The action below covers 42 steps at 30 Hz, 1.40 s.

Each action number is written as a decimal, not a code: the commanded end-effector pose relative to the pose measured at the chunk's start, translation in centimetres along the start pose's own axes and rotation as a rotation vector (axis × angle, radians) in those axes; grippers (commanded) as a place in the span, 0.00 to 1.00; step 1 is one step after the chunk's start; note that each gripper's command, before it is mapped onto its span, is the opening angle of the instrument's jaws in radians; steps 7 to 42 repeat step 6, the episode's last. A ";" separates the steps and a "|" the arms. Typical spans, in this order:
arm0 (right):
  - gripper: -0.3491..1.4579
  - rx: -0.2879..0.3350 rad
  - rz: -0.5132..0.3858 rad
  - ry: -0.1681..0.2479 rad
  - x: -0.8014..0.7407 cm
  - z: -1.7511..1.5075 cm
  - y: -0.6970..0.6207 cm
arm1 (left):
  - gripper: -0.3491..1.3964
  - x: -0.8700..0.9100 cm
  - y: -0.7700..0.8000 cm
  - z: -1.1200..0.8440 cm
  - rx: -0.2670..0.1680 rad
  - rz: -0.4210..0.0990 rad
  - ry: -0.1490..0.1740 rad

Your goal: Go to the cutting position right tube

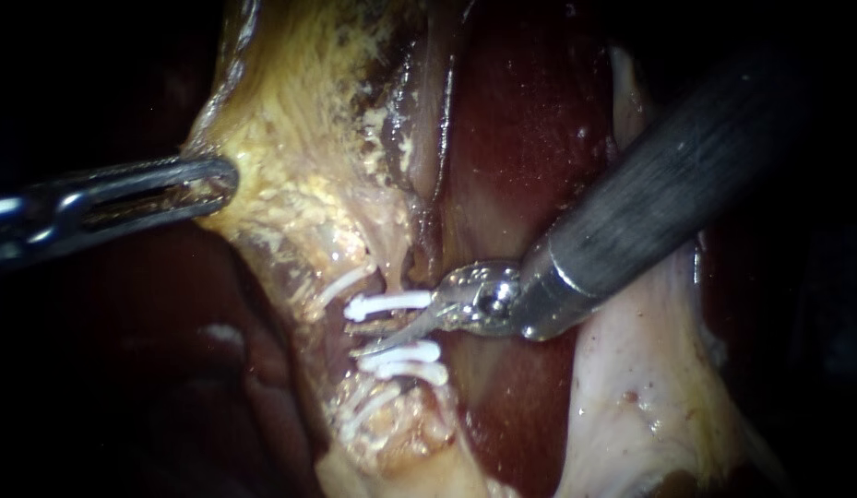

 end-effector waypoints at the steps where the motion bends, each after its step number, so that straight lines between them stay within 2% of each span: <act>1: 0.46 0.000 -0.001 0.000 0.00 0.00 0.00 | 0.00 0.00 0.00 0.00 0.000 0.000 0.000; 42: 0.46 0.000 -0.001 0.000 0.00 0.00 0.00 | 0.00 0.00 0.00 0.00 0.000 0.000 0.000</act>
